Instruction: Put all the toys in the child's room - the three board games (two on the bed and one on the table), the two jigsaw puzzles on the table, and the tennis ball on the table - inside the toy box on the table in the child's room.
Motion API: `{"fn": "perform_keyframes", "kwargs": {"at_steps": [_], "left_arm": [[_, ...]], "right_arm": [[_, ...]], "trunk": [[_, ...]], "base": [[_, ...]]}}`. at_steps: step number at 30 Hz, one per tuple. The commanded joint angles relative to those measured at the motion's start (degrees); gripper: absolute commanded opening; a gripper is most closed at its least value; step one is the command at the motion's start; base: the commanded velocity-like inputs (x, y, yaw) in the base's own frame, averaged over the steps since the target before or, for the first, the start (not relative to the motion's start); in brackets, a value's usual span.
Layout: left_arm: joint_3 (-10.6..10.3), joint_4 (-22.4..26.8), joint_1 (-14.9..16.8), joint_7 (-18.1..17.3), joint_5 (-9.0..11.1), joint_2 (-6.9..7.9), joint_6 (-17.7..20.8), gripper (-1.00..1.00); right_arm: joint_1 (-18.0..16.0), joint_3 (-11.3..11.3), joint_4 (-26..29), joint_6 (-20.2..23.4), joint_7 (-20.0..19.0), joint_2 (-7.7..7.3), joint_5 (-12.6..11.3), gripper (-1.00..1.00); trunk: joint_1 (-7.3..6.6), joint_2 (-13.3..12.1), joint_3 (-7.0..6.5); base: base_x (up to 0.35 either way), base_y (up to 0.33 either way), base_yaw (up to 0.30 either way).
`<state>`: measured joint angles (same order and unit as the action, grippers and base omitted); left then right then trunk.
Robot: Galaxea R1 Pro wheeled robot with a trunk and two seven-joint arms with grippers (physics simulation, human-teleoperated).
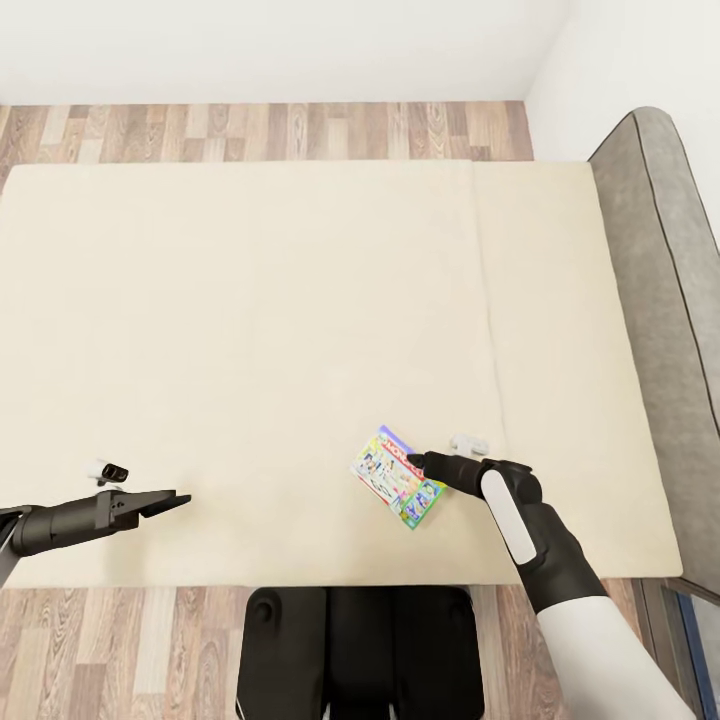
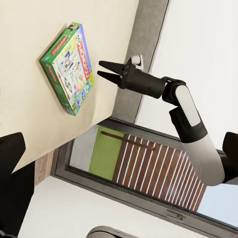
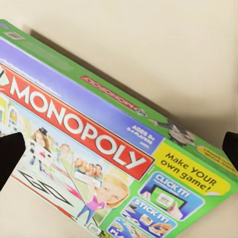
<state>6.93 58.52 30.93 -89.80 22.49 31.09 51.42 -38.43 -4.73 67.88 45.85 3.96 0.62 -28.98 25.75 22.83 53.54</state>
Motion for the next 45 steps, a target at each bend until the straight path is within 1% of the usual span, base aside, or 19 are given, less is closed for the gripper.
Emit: {"fn": "perform_keyframes", "kwargs": {"at_steps": [1, 7, 12, 15, 16, 18, 19, 23, 26, 30, 45], "left_arm": [[-0.02, 0.01, 0.01, -0.2, 0.01, 0.02, 0.61, 1.0], [0.1, 0.32, -0.03, -0.2, 0.06, 0.26, 0.7, 1.0], [0.35, 0.67, -0.15, -0.2, 0.09, 0.72, 0.78, 1.0], [1.35, 1.35, -0.26, -0.2, 0.1, 0.9, 0.91, 1.0], [2.19, 2.04, -0.37, -0.2, 0.12, 1.05, 1.02, 1.0], [3.14, 2.85, -0.5, -0.2, 0.18, 1.35, 1.11, 1.0], [3.96, 3.62, -0.65, -0.2, 0.37, 1.63, 1.18, 1.0], [5.13, 4.91, -0.94, -0.2, 1.74, 2.03, 1.27, 1.0], [5.44, 5.26, -1.08, -0.2, 2.99, 2.16, 1.27, 1.0], [5.58, 5.38, -1.31, -0.2, 3.58, 2.2, 1.24, 1.0], [5.64, 5.54, -1.4, -0.2, 3.79, 2.22, 1.24, 1.0]], "right_arm": [[-0.01, -0.02, 0.06, 0.2, 0.4, 0.0, -0.45, 1.0], [0.02, -0.02, 0.06, 0.13, 0.38, 0.0, -0.39, 1.0], [0.02, -0.02, 0.06, 0.12, 0.39, 0.0, -0.38, 1.0], [0.02, -0.02, 0.06, 0.11, 0.36, 0.0, -0.38, 1.0], [0.02, -0.02, 0.06, 0.11, 0.37, 0.0, -0.38, 1.0], [0.02, -0.02, 0.06, 0.11, 0.36, 0.0, -0.38, 1.0], [0.02, -0.02, 0.06, 0.11, 0.35, 0.0, -0.38, 1.0], [0.02, -0.02, 0.06, 0.11, 0.35, 0.0, -0.38, 1.0], [0.02, -0.02, 0.06, 0.11, 0.35, 0.0, -0.35, 1.0], [0.02, -0.02, 0.06, 0.11, 0.34, 0.0, -0.33, 1.0], [0.02, -0.02, 0.02, 0.11, 0.37, 0.0, -0.29, 1.0]], "trunk": [[0.03, 0.09, 0.16], [0.03, 0.09, 0.68], [0.03, 0.09, 0.82], [0.03, 0.09, 0.85], [0.03, 0.09, 0.85], [0.03, 0.09, 0.86], [0.03, 0.09, 0.86], [0.03, 0.09, 0.86], [0.03, 0.09, 0.86], [0.03, 0.09, 0.93], [0.03, 0.09, 1.83]], "base": [[0.0, 0.0, 0.0], [0.0, 0.0, 0.0], [0.0, 0.0, 0.0], [0.0, 0.0, 0.0], [0.0, 0.0, 0.0], [0.0, 0.0, 0.0], [0.0, 0.0, 0.0], [0.0, 0.0, 0.0], [0.0, 0.0, 0.0], [0.0, 0.0, 0.0], [0.0, 0.0, 0.0]]}}
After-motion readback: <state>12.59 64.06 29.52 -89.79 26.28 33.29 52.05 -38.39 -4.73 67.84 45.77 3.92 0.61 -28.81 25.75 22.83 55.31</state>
